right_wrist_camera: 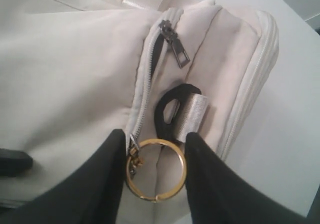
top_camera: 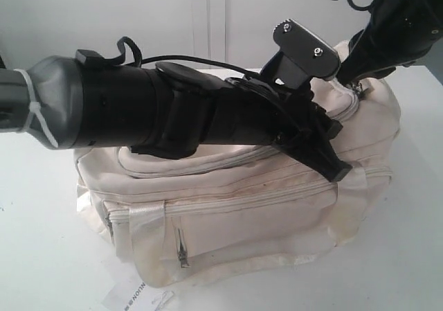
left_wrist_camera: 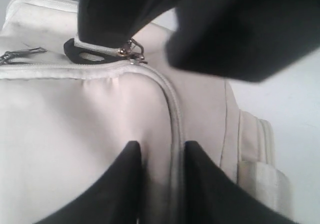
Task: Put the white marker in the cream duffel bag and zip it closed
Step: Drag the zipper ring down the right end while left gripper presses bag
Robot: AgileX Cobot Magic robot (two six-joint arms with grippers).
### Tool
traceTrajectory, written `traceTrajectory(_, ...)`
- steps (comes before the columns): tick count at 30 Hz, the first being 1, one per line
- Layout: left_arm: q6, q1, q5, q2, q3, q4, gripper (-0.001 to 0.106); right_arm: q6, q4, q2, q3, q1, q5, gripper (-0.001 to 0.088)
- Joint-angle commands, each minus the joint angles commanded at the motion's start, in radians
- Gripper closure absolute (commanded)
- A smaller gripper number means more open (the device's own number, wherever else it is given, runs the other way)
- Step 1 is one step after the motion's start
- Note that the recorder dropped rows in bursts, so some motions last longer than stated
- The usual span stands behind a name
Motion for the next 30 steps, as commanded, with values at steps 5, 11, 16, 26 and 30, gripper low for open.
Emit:
traceTrajectory(5, 0.008, 0.000, -0.004, 0.000, 0.000, 0.002, 0.105, 0.000, 0.000, 0.008, 0.000, 0.000, -0.009, 0.0868)
traceTrajectory(11, 0.008, 0.000, -0.004, 0.000, 0.000, 0.004, 0.105, 0.002, 0.005, 0.019, 0.000, 0.000, -0.082, 0.0868)
traceTrajectory(16, 0.008, 0.000, -0.004, 0.000, 0.000, 0.007, 0.105, 0.002, 0.000, 0.033, 0.000, 0.000, -0.146, 0.0868)
traceTrajectory(26, 0.014, 0.000, 0.022, -0.002, 0.000, 0.019, 0.105, 0.002, 0.000, 0.067, 0.000, 0.000, -0.227, 0.0868)
traceTrajectory(30, 0.014, -0.005, 0.022, -0.009, 0.000, 0.019, 0.105, 0.002, -0.006, 0.079, 0.000, -0.001, -0.272, 0.0868)
